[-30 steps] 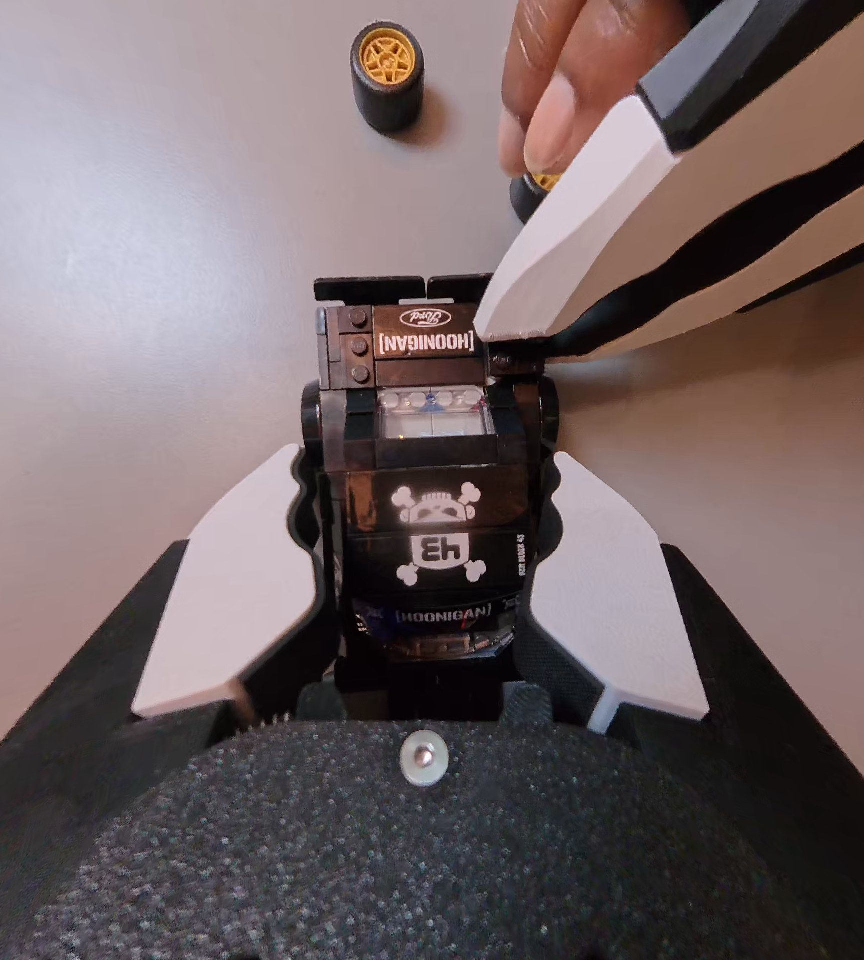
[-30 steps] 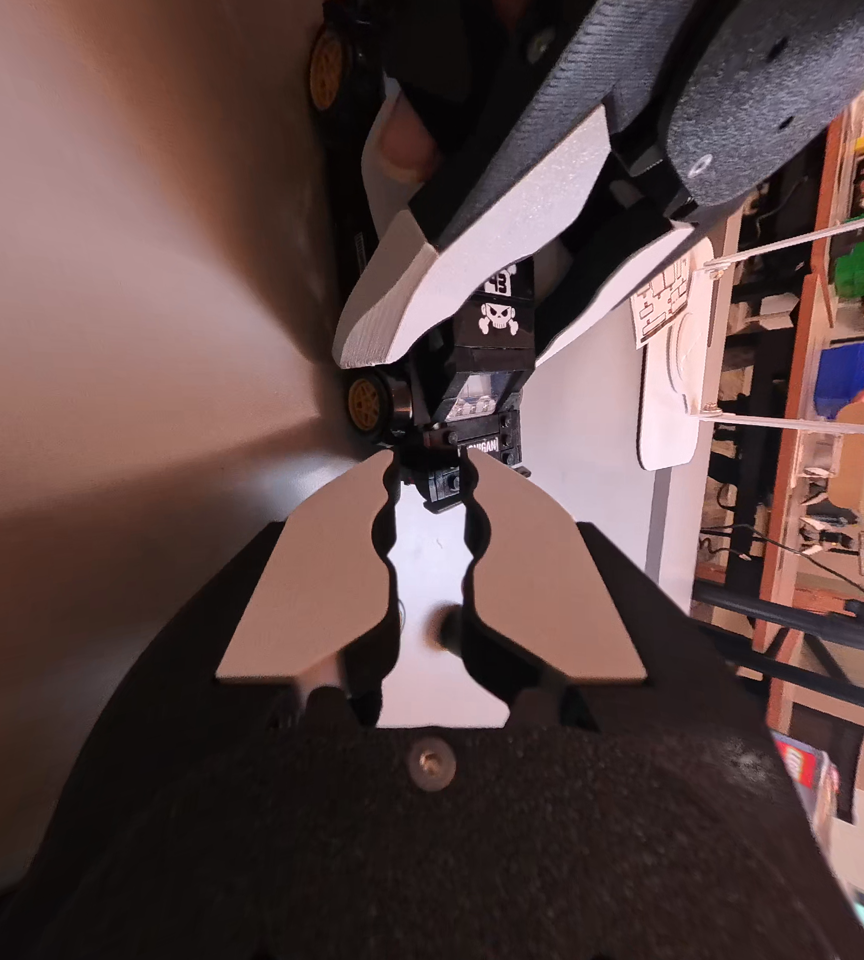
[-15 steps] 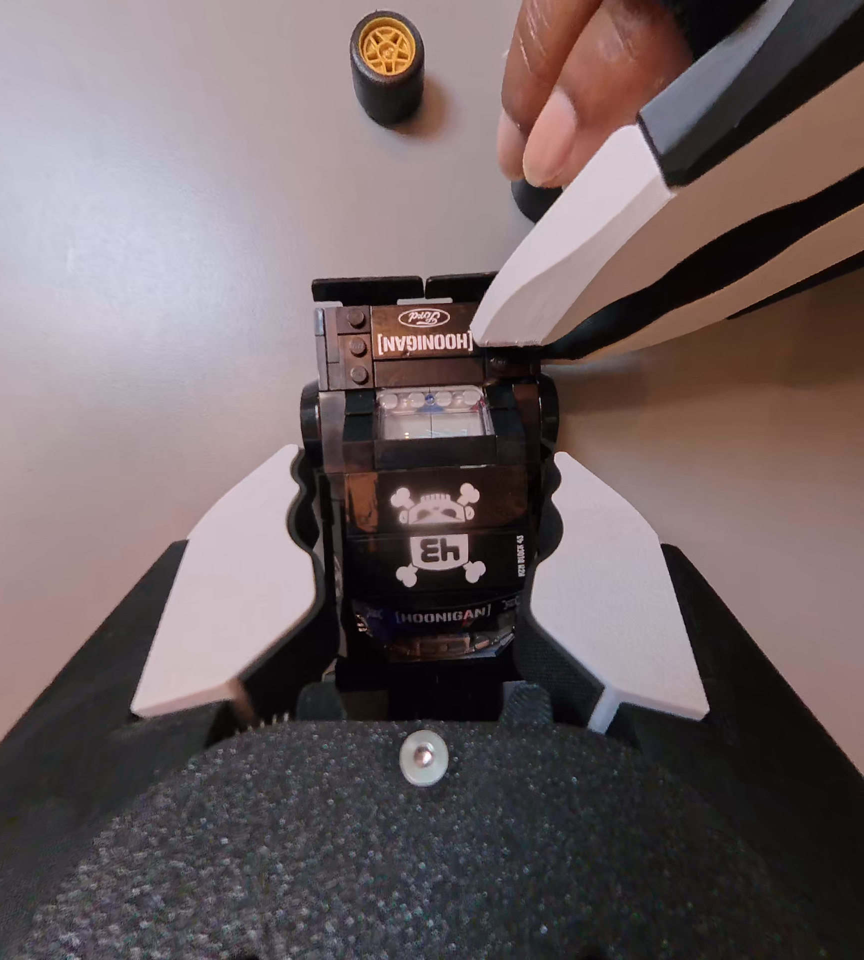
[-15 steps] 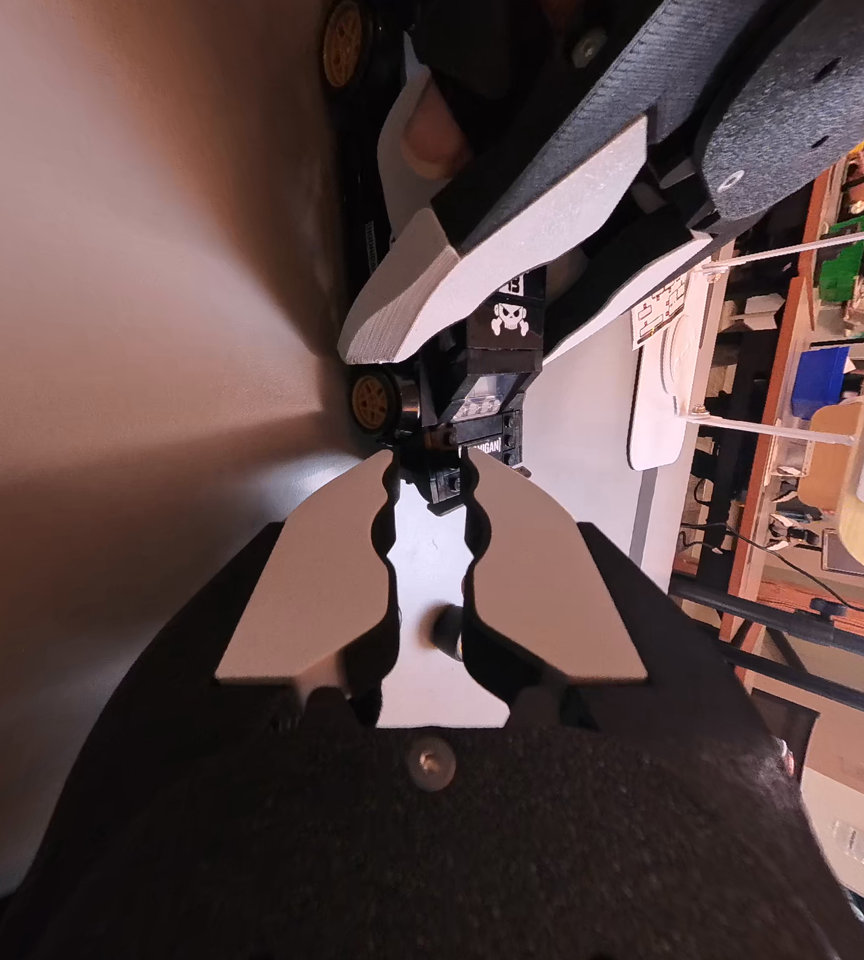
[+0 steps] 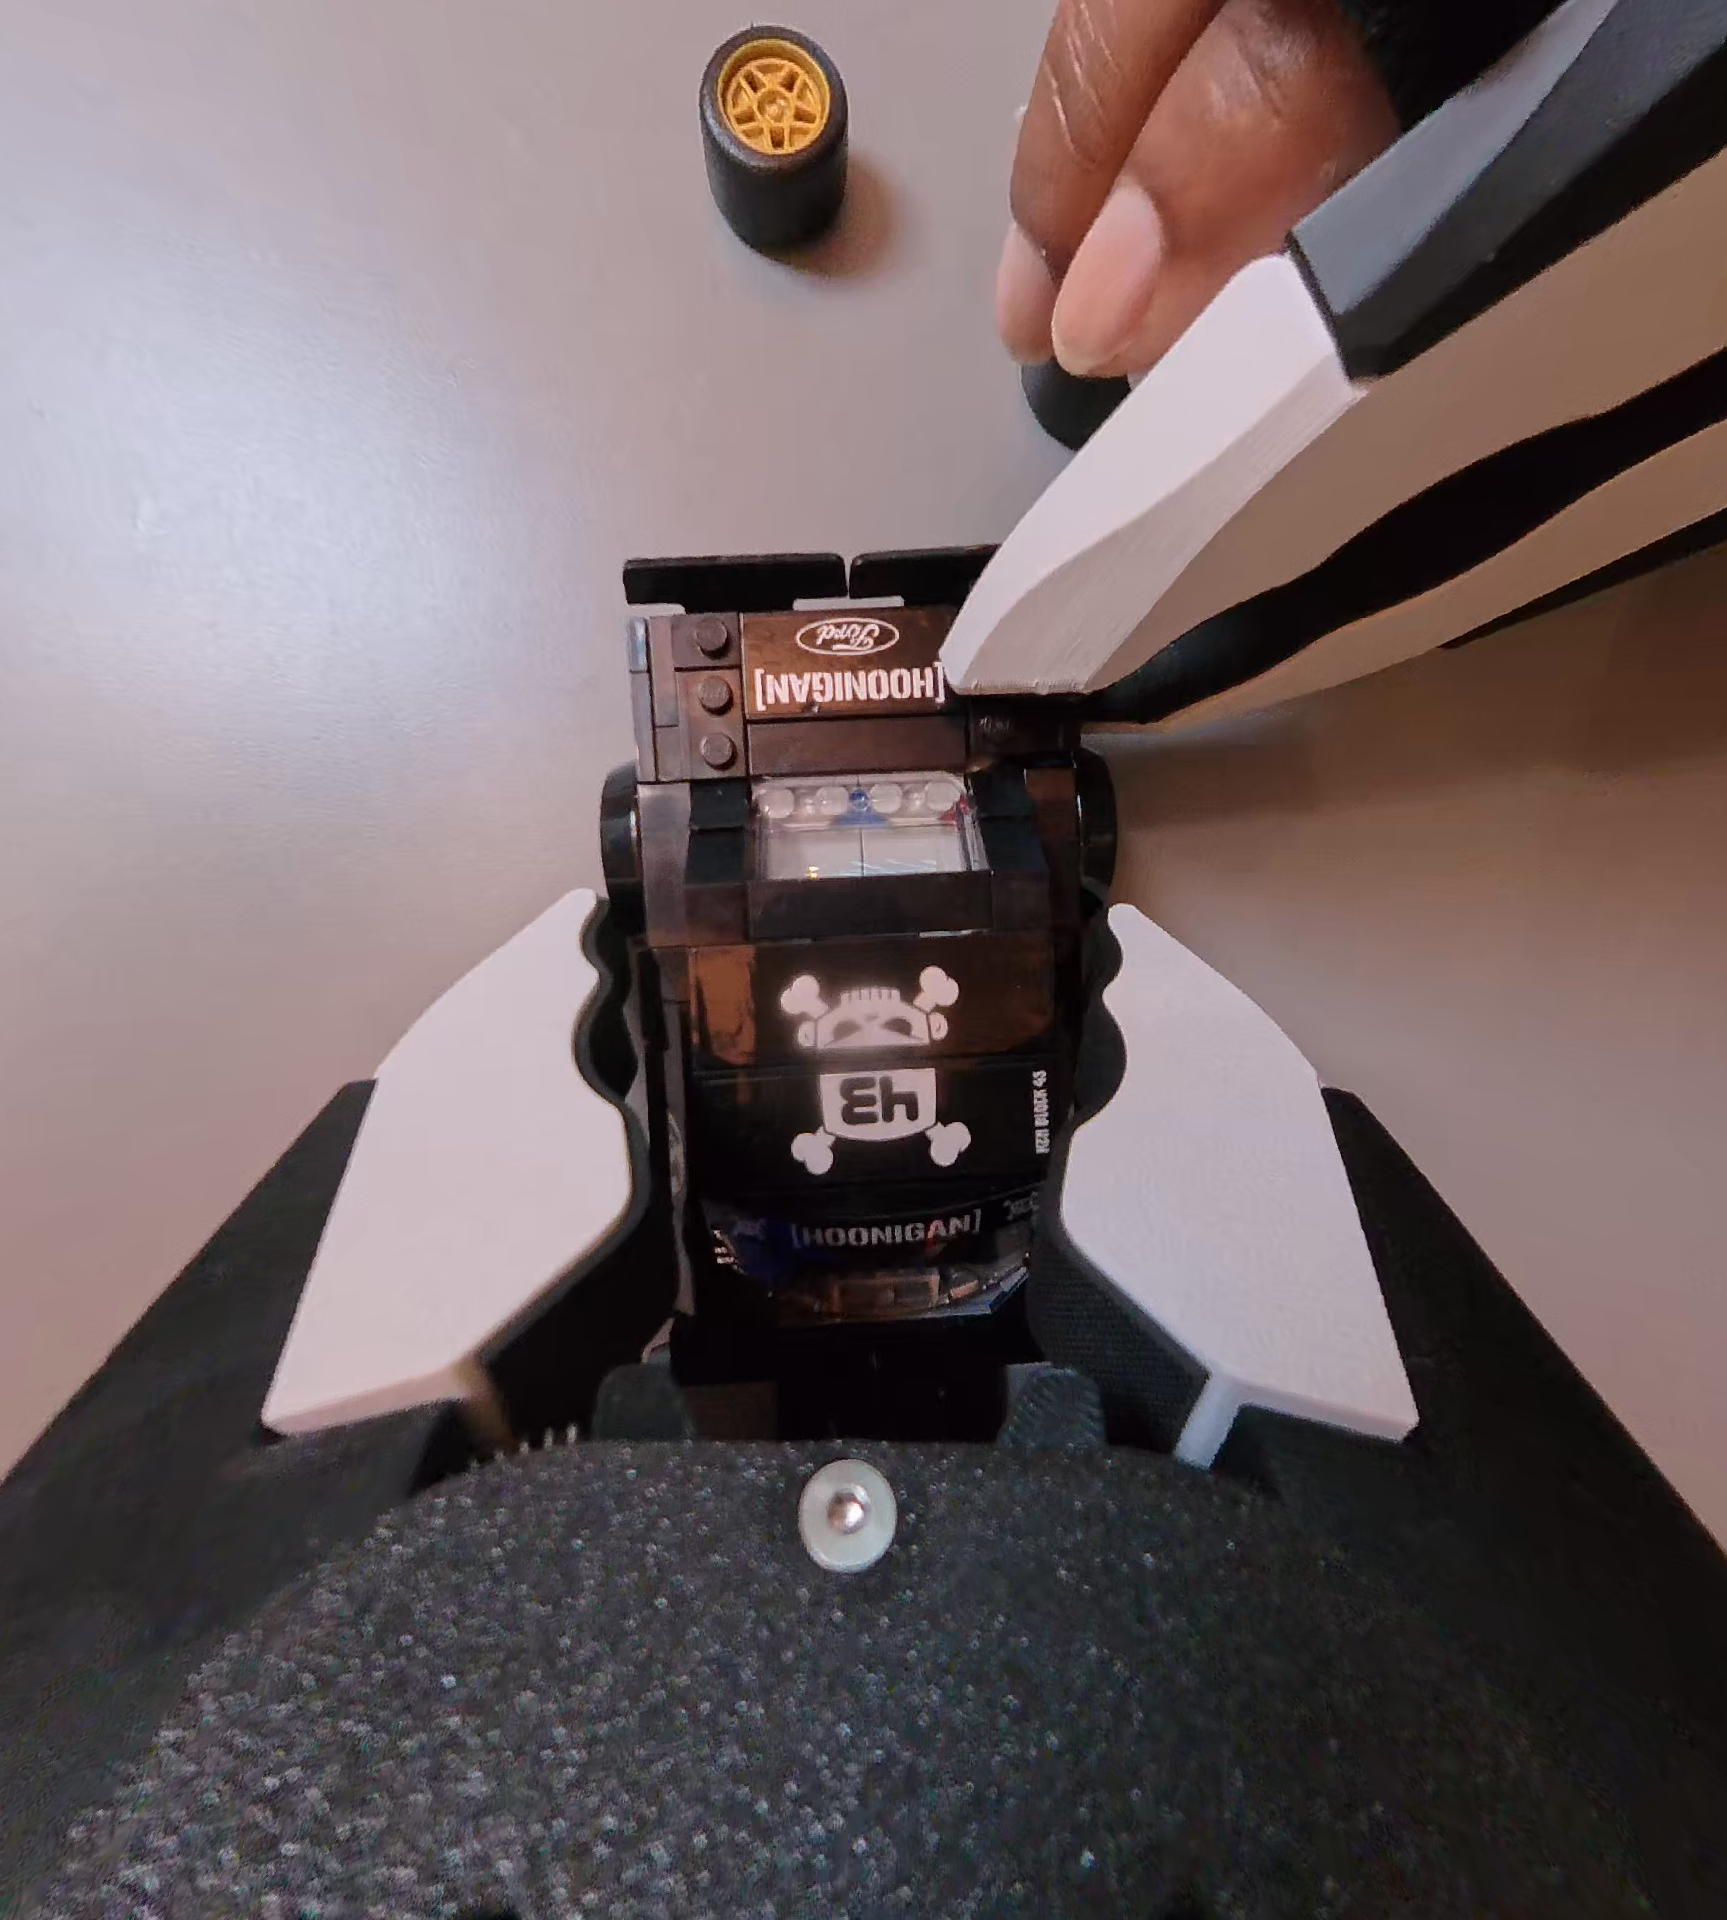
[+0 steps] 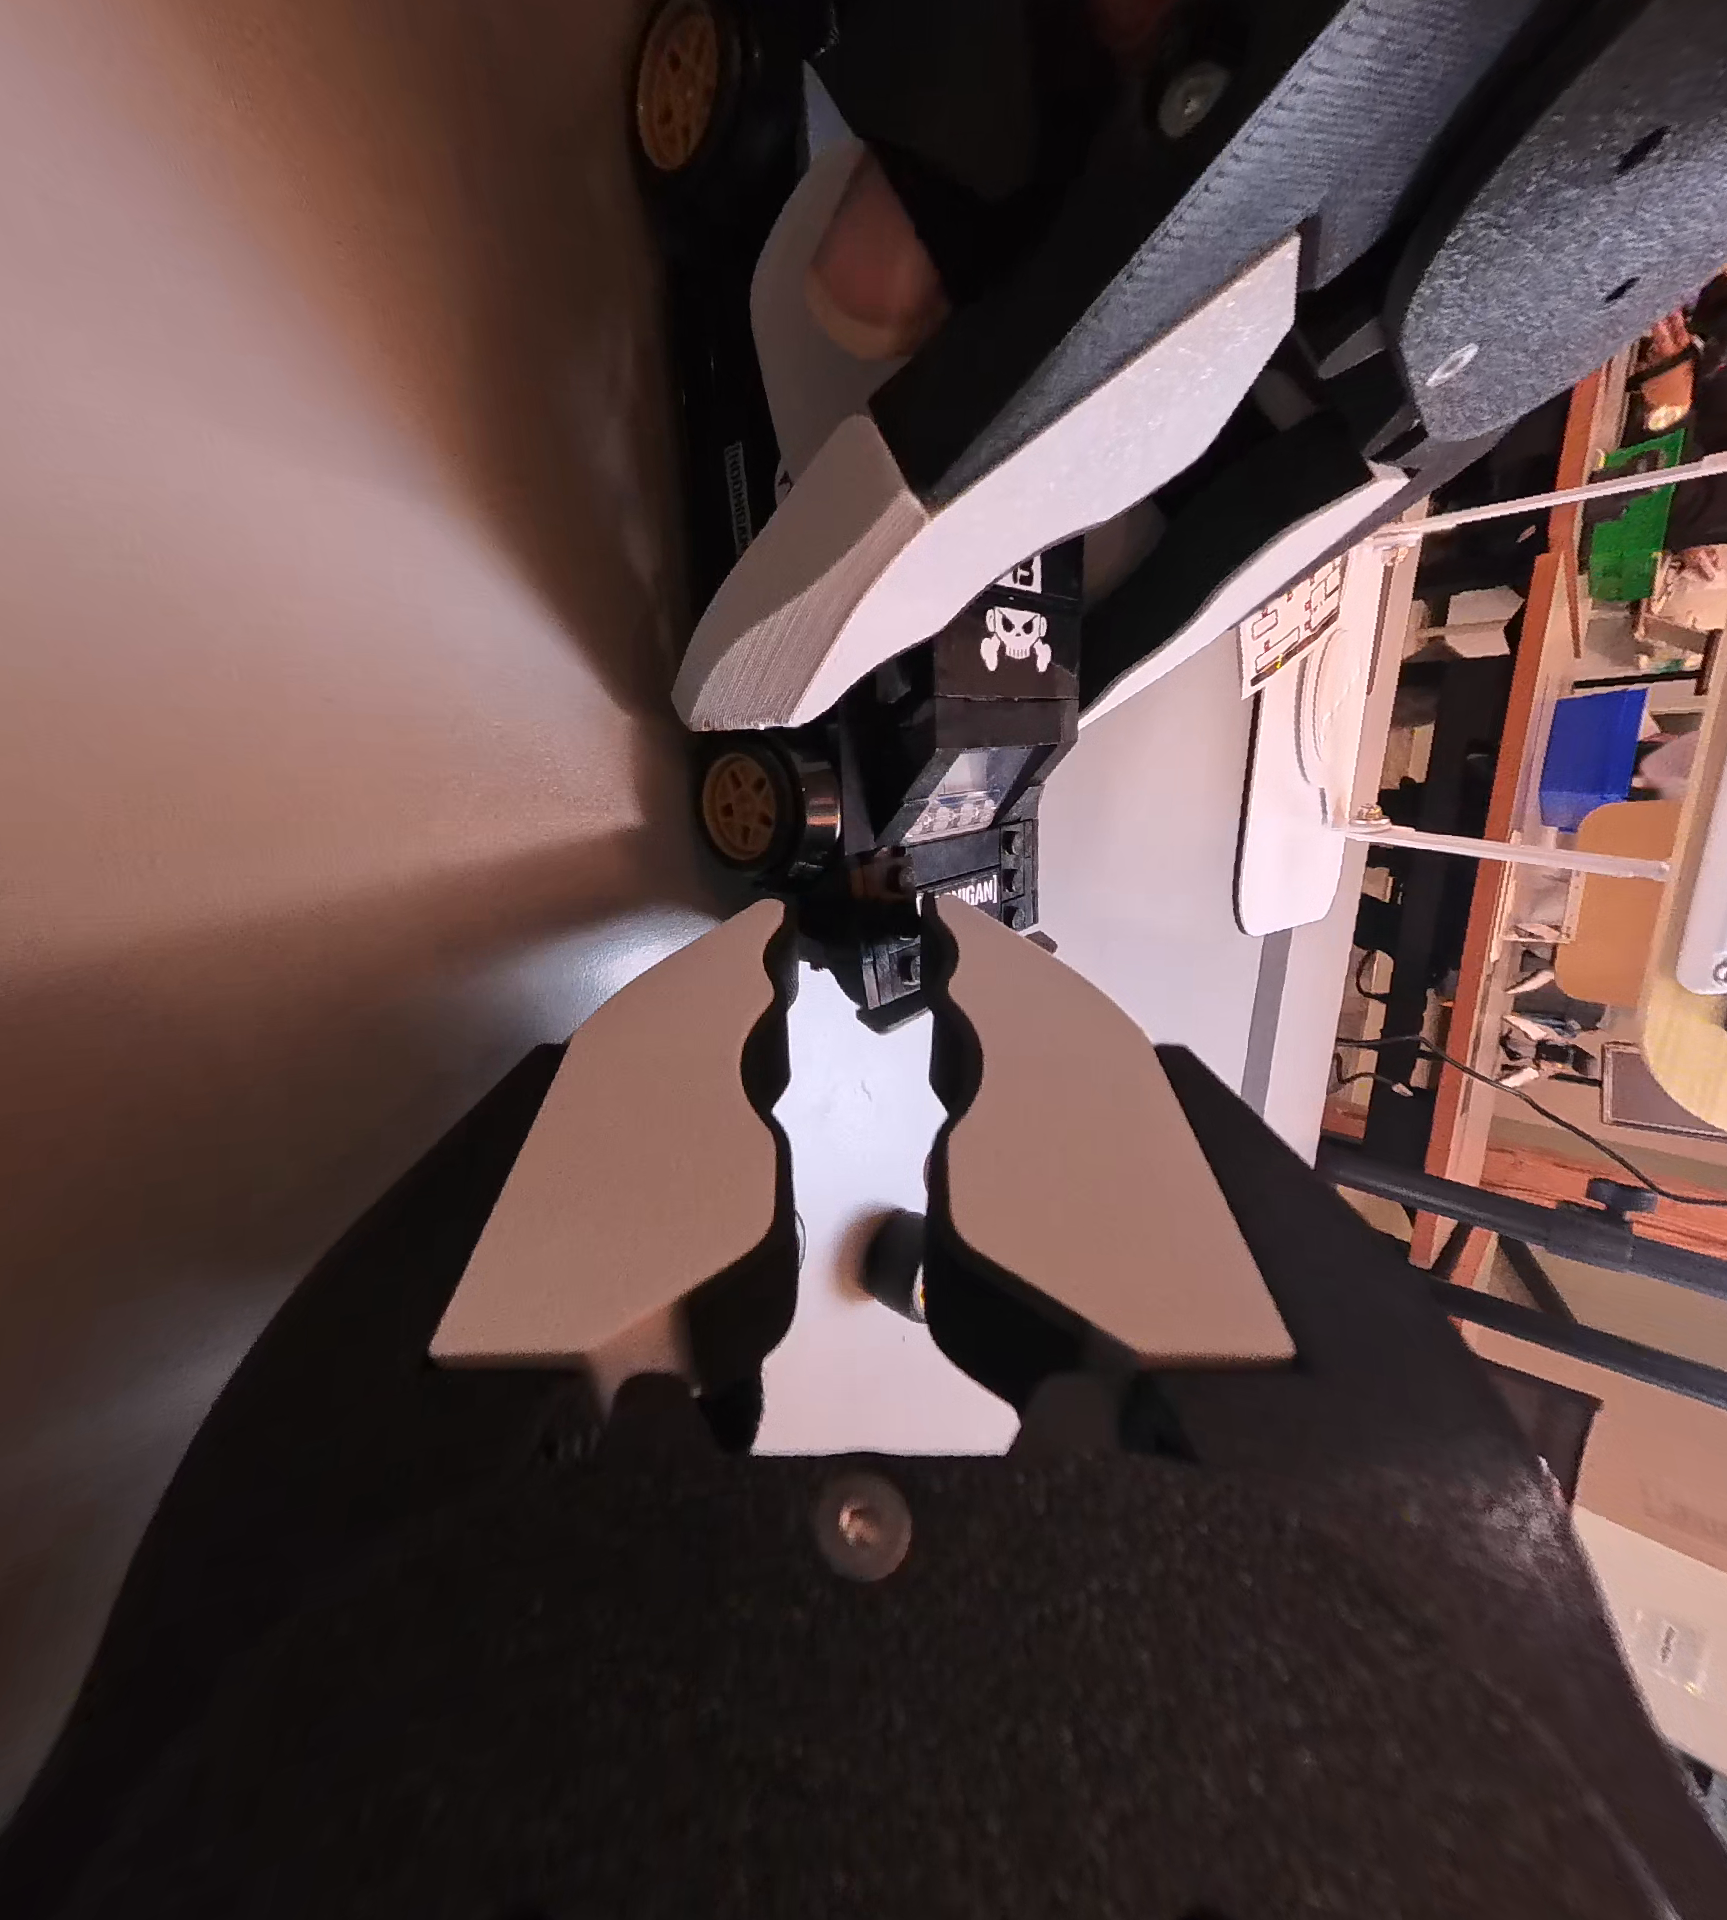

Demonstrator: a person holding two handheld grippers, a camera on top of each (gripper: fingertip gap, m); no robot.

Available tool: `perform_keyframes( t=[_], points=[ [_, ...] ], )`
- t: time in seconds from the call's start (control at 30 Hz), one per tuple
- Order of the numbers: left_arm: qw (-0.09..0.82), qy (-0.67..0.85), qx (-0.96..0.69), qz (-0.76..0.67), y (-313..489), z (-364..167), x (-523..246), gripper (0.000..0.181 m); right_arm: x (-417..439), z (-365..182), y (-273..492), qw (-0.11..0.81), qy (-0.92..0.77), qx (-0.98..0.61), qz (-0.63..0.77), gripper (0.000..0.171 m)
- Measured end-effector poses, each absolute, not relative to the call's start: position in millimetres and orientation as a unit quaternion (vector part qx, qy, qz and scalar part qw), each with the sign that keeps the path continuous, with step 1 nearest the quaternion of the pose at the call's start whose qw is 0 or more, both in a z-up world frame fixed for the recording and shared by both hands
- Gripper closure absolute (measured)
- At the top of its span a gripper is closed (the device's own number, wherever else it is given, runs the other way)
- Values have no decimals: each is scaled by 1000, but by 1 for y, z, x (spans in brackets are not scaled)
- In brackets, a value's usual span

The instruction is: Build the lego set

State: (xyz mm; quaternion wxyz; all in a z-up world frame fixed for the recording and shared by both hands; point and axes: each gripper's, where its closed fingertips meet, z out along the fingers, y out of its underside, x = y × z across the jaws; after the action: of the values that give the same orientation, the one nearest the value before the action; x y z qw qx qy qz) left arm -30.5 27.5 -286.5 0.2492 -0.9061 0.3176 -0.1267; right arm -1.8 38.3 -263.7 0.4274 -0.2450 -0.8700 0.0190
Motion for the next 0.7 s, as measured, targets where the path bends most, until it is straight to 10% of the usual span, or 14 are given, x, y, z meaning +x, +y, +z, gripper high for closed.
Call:
perform_keyframes(
  t=[0.7],
  points=[
    [247, 323, -906, -115, 27, -288, -30, 96, -4, -267, 37, 420, -878, -229, -7, 148]
  ],
)
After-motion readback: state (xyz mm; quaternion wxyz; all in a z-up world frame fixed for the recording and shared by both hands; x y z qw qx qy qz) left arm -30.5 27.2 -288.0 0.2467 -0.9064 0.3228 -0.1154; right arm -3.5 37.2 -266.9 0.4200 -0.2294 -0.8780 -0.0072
